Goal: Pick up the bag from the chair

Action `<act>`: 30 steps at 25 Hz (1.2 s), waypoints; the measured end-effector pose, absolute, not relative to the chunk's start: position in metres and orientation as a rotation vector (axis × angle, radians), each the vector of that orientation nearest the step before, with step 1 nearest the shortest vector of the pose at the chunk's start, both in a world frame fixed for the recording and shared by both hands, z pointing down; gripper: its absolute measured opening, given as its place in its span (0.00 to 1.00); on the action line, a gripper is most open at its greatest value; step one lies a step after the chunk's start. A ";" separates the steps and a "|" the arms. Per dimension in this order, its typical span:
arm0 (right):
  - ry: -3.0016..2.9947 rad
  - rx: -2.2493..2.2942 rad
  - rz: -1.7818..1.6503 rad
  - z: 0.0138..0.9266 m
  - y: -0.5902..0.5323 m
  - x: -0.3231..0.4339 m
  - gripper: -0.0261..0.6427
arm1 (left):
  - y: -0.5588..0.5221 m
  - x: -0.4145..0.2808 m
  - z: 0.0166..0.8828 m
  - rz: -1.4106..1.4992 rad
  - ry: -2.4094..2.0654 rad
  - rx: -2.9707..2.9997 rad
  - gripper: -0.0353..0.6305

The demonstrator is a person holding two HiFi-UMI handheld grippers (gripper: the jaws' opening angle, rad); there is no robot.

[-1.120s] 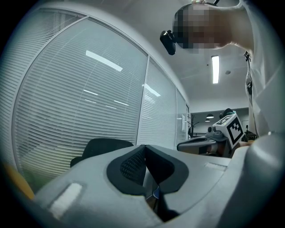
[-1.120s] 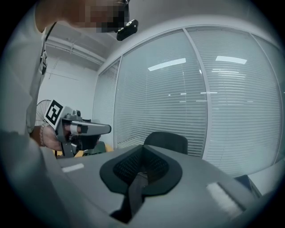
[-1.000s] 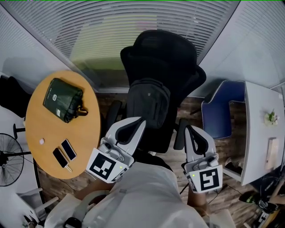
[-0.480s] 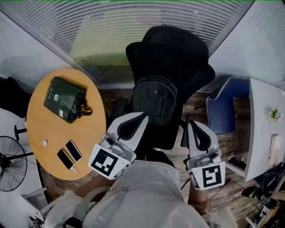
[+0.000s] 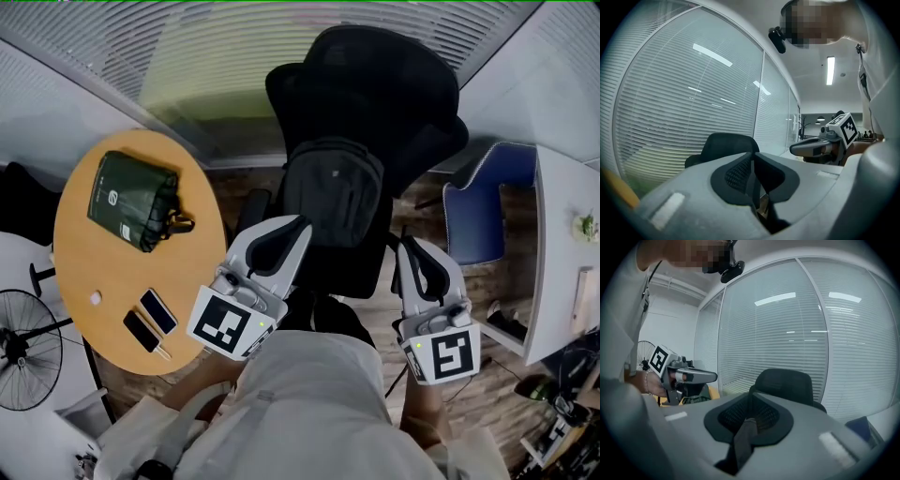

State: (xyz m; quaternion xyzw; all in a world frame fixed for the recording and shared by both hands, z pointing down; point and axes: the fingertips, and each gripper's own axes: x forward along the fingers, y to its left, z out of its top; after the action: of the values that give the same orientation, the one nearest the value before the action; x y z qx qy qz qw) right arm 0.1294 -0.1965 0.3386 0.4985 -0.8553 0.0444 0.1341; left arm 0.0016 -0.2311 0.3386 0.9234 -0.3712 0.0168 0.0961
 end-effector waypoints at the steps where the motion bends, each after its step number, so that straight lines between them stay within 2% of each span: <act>1: -2.474 1.442 0.132 0.343 -0.197 0.129 0.08 | -0.232 0.000 0.343 0.055 -1.100 2.734 0.09; 13: -2.399 1.441 0.165 0.403 -0.213 0.137 0.15 | -0.254 -0.011 0.413 0.169 -1.117 2.684 0.15; 30: -2.238 1.483 0.203 0.527 -0.238 0.169 0.18 | -0.284 -0.029 0.520 0.283 -1.177 2.569 0.18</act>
State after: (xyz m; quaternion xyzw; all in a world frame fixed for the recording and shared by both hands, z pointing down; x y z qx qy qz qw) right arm 0.1689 -0.2382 0.5270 0.5369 -0.8104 0.0734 0.2226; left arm -0.0293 -0.2843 0.5196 0.8944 -0.4097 0.0987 0.1501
